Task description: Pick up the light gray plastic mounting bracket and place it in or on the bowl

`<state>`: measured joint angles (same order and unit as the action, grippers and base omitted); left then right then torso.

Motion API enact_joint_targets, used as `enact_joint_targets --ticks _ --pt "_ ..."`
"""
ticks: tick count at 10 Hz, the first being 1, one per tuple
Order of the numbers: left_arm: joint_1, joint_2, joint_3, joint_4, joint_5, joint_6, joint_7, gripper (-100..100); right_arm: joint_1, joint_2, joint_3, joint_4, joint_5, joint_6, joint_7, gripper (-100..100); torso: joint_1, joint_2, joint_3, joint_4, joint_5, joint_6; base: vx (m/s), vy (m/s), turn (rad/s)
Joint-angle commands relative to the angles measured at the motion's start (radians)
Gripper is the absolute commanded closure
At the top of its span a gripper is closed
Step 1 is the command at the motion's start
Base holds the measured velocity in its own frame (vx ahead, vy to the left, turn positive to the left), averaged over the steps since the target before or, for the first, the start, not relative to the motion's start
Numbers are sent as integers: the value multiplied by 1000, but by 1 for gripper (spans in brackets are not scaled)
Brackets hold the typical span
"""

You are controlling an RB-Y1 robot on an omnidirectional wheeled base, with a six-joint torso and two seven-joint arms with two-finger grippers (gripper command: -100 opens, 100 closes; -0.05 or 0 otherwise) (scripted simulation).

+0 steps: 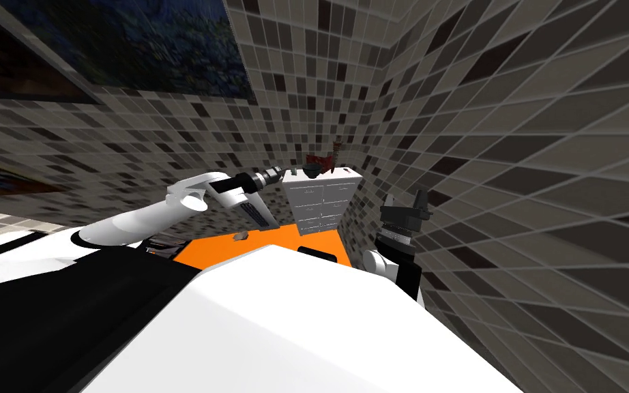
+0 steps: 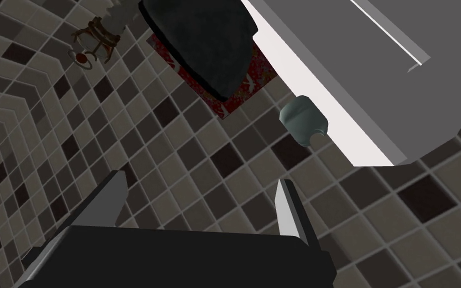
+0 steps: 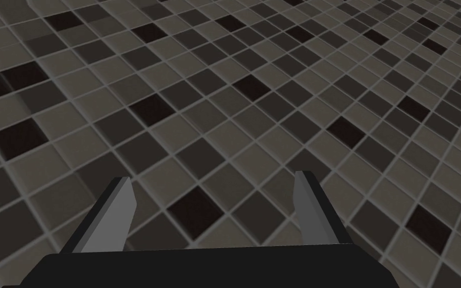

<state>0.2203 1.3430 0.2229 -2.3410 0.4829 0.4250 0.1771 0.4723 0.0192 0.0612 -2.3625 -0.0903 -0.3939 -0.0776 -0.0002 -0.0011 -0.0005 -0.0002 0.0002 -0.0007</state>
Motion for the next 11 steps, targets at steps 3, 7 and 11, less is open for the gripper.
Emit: enact_joint_targets --ticks 3,7,11 --pt "17 109 18 17 53 100 34 -100 0 0 0 0 0 0 0 0 0 -1 0 0 0 0 21 -12 -132" --pt "27 213 25 26 78 158 50 -100 0 0 0 0 0 0 0 0 0 -1 0 0 0 0 19 -4 -66" --pt "52 329 38 47 128 252 81 -100 0 0 0 0 0 0 0 0 1 -2 -1 -1 0 0 35 1 -114"
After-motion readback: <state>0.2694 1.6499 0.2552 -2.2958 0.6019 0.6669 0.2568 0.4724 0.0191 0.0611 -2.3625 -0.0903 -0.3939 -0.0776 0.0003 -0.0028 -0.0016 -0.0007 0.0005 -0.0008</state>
